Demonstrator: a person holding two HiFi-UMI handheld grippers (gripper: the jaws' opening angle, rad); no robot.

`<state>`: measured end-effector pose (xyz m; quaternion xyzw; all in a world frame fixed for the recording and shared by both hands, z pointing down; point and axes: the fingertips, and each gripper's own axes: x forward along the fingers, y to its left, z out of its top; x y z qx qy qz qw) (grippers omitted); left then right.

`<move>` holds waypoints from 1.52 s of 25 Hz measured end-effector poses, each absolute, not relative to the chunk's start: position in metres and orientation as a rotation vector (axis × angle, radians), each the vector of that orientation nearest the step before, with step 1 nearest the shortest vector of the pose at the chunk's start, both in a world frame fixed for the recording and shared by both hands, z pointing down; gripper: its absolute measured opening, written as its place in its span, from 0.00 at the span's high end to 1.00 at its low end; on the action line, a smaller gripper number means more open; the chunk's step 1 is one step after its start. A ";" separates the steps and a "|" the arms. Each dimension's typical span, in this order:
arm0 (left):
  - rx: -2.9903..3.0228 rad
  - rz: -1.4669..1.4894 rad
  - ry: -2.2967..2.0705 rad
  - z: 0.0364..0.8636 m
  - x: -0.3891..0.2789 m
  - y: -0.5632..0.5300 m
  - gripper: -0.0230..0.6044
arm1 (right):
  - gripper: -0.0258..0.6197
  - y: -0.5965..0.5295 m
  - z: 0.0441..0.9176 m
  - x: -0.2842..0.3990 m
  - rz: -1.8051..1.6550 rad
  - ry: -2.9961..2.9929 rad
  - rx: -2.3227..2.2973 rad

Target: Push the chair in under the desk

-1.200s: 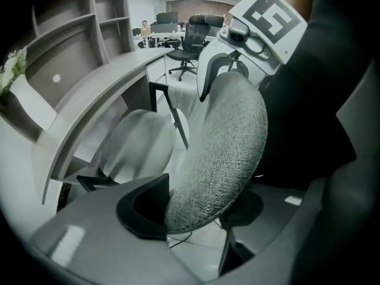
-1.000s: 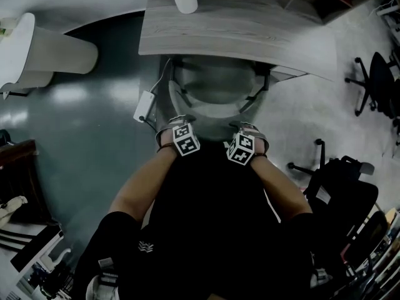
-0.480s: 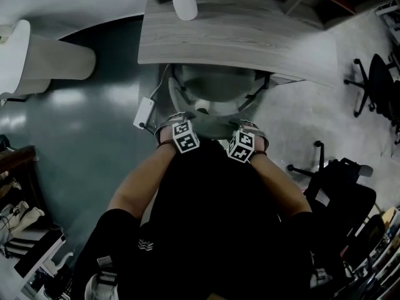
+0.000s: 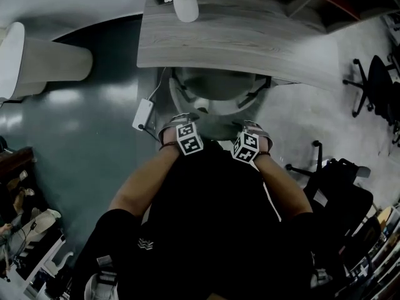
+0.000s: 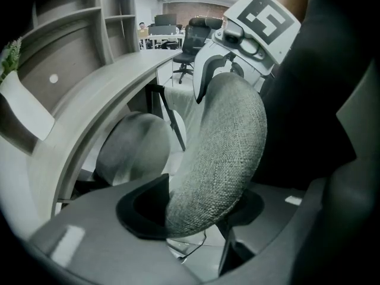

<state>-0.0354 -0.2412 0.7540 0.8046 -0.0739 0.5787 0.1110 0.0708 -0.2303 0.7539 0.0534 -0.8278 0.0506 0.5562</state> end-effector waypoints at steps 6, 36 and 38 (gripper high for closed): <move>2.381 1.679 -0.156 0.755 -0.034 -0.245 0.58 | 0.62 -0.234 0.756 0.069 0.125 -1.964 0.092; 2.320 1.532 -0.466 0.742 -0.052 -0.225 0.52 | 0.59 -0.207 0.750 0.073 0.339 -1.970 0.105; 2.299 1.464 -0.511 0.725 -0.057 -0.221 0.53 | 0.59 -0.205 0.740 0.078 0.449 -2.005 0.154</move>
